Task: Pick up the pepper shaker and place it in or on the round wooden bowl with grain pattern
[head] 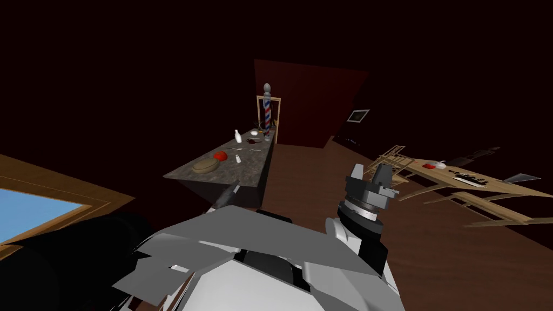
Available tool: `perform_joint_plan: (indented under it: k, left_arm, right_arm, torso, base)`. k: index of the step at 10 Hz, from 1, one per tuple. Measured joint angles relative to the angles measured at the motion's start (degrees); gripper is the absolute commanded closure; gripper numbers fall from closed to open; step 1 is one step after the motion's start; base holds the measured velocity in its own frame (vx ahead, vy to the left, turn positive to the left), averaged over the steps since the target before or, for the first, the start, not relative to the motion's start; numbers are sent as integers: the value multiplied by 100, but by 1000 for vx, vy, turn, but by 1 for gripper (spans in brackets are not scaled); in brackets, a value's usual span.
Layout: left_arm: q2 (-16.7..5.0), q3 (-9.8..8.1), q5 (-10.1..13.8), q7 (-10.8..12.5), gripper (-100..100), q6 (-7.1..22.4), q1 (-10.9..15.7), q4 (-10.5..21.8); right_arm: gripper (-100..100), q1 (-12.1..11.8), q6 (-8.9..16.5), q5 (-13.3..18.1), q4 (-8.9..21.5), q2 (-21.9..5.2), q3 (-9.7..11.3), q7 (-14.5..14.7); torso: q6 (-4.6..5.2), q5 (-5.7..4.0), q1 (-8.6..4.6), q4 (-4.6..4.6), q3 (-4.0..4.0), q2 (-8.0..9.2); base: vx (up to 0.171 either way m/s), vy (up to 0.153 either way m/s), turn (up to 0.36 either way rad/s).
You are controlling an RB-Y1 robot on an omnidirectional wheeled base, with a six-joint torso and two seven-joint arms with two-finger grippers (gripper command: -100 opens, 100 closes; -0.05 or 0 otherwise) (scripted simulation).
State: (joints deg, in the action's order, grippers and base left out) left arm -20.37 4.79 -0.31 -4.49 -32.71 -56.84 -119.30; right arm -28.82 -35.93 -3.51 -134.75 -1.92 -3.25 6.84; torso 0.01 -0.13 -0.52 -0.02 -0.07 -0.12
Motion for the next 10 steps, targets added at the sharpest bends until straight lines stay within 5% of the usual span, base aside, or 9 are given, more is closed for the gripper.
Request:
perform_joint_plan:
  k: [10]
  left_arm:
    - [-1071, -24, 221, -456, -100, -78, -1532, 1001]
  right_arm:
    - [0, -2, 0, 0, 0, -1, -1, 0]
  torso:
    - [0, 3, 19, -9, -24, -44]
  base:
    - [105, -117, -38]
